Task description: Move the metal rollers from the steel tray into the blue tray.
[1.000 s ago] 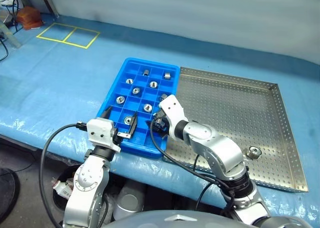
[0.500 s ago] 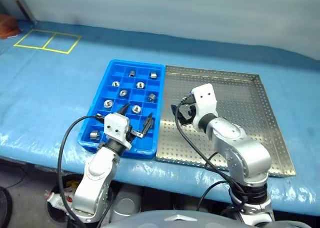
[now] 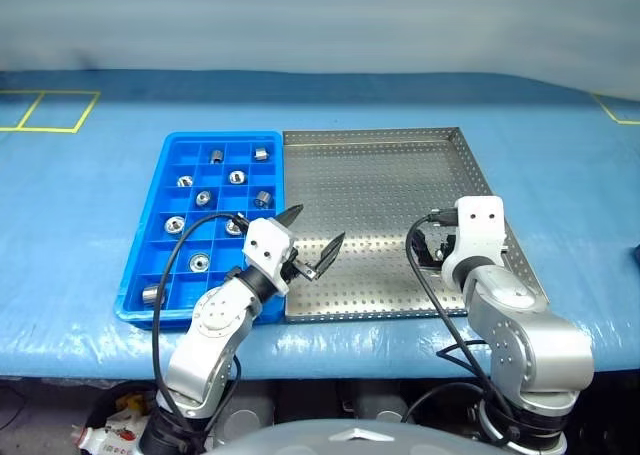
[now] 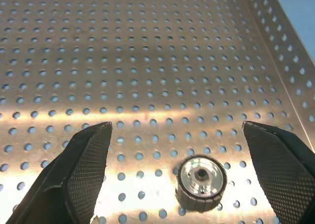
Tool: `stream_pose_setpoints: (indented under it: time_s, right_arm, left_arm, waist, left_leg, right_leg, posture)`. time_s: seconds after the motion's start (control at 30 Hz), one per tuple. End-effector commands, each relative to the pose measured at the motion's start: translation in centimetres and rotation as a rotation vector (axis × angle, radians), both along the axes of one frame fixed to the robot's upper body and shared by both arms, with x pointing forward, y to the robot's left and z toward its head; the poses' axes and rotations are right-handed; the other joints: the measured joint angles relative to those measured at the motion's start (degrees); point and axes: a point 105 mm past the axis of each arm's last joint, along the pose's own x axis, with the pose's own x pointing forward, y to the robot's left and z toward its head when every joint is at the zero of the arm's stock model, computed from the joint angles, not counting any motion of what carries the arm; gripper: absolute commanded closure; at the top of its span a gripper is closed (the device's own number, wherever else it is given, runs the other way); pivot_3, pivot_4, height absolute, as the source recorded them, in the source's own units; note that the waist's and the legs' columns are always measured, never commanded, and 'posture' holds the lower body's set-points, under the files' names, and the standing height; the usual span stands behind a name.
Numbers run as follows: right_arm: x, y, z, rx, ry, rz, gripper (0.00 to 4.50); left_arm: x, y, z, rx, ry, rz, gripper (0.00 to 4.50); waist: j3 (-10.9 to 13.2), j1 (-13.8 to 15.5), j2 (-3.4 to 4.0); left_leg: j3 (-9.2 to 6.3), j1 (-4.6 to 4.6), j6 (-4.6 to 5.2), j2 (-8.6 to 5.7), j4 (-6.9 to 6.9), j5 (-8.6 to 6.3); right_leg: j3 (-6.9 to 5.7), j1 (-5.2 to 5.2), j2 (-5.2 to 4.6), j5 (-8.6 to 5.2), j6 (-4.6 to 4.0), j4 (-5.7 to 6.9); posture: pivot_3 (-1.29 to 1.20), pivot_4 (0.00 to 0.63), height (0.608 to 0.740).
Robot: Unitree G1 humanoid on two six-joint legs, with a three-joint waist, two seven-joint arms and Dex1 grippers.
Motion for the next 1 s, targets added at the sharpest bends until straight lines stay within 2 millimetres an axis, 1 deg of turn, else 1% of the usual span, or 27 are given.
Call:
stream_pose_setpoints:
  time_s: [0.03, 0.27, 0.37, 0.6, 0.8, 0.83, 0.97, 1.0]
  right_arm:
    - [-0.5, -0.8, 0.3, -0.002, -0.022, -0.051, 0.02]
    - [-0.6, -1.7, -2.0, 0.032, 0.052, -0.1, 0.02]
    - [-0.4, -1.7, -2.6, 0.044, 0.068, -0.089, 0.02]
    - [0.2, -1.9, -3.2, 0.063, 0.084, -0.08, 0.02]
    - [0.4, -2.3, -3.9, 0.038, 0.109, -0.073, 0.02]
    - [0.4, -2.3, -4.0, 0.04, 0.11, -0.071, 0.02]
    - [0.6, -2.2, -4.3, 0.042, 0.112, -0.068, 0.02]
    - [0.7, -2.2, -4.3, 0.041, 0.111, -0.067, 0.41]
  left_arm:
    - [-0.1, -0.3, 0.4, -0.004, -0.012, -0.021, 0.0]
    - [-0.2, -0.2, 0.2, 0.0, -0.004, -0.02, 0.0]
    - [-0.2, -0.2, 0.1, 0.004, -0.001, -0.022, 0.0]
    - [-0.3, -0.2, 0.0, 0.001, 0.006, -0.018, 0.0]
    - [-0.5, -0.2, 0.0, -0.008, 0.005, -0.008, 0.0]
    - [-0.5, -0.1, 0.0, -0.009, 0.004, -0.006, 0.0]
    - [-0.6, 0.0, 0.1, -0.012, -0.001, -0.002, 0.0]
    - [-0.6, 0.0, 0.1, -0.013, -0.002, -0.001, 0.0]
  waist:
    - [0.0, -0.2, 0.0]
    - [0.0, -0.4, -0.01]
    - [0.0, -0.5, -0.01]
    - [0.0, -0.6, -0.01]
    - [0.0, -0.5, -0.01]
    - [0.0, -0.3, -0.01]
    - [0.0, 0.2, -0.01]
    - [0.0, 0.2, -0.01]
  left_leg:
    - [0.02, 0.01, 0.0, 0.0, 0.0, 0.0]
    - [0.08, 0.06, 0.0, 0.0, 0.0, 0.0]
    - [0.13, 0.08, 0.01, 0.01, 0.0, 0.0]
    - [0.19, 0.18, 0.01, 0.0, -0.02, 0.0]
    - [0.22, 0.21, 0.02, 0.0, -0.03, 0.0]
    - [0.22, 0.21, 0.02, 0.0, -0.03, 0.0]
    - [0.22, 0.26, 0.02, -0.01, -0.05, 0.0]
    - [0.21, 0.27, 0.02, 0.0, -0.05, 0.0]
  right_leg:
    - [0.03, 0.0, 0.0, 0.0, 0.01, 0.0]
    - [0.1, 0.03, -0.02, 0.05, 0.09, -0.01]
    - [0.17, 0.03, -0.02, 0.05, 0.09, -0.01]
    - [0.23, 0.09, -0.02, 0.03, 0.07, 0.0]
    - [0.28, 0.1, -0.03, 0.03, 0.06, -0.01]
    - [0.29, 0.1, -0.03, 0.03, 0.05, -0.01]
    - [0.28, 0.13, 0.0, 0.03, 0.07, 0.0]
    - [0.27, 0.14, 0.0, 0.02, 0.06, 0.0]
  posture:
    - [-0.01, 0.15, 0.74]
    - [-0.01, 0.15, 0.74]
    - [-0.01, 0.15, 0.74]
    - [-0.01, 0.15, 0.74]
    - [-0.01, 0.15, 0.74]
    - [0.08, 0.15, 0.74]
    - [0.08, 0.15, 0.74]
    - [0.08, 0.15, 0.74]
